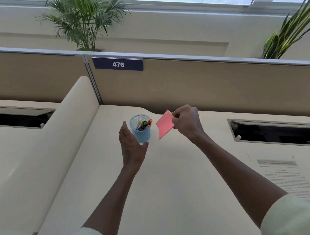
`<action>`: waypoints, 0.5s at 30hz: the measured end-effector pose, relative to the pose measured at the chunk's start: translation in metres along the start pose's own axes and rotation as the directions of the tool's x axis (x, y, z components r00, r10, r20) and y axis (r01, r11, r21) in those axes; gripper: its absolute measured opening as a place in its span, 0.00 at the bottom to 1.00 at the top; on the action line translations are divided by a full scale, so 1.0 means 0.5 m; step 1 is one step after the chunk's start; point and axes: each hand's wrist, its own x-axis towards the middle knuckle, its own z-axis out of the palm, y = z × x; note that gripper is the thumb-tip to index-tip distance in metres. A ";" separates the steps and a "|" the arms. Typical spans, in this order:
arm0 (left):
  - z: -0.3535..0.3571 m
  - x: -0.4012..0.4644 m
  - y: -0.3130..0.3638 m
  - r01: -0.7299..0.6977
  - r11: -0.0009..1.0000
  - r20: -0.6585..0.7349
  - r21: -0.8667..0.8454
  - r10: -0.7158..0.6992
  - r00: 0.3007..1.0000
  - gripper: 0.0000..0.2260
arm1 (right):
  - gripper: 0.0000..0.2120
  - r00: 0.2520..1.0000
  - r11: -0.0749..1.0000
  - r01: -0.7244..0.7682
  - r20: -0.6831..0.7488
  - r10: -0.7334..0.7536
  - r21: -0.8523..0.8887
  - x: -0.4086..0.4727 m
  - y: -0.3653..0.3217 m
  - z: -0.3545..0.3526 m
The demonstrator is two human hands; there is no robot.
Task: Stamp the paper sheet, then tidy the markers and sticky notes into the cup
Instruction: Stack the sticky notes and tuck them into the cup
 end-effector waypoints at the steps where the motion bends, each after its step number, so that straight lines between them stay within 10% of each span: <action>1: 0.003 0.014 -0.003 0.000 1.000 0.021 -0.001 0.000 1.000 0.50 | 0.14 1.000 1.000 -0.021 -0.006 0.021 0.019 0.016 -0.002 0.005; 15: 0.055 0.097 -0.053 0.079 0.996 0.109 -0.034 -0.075 0.991 0.63 | 0.12 0.994 0.994 -0.100 0.056 0.098 0.039 0.099 -0.040 0.073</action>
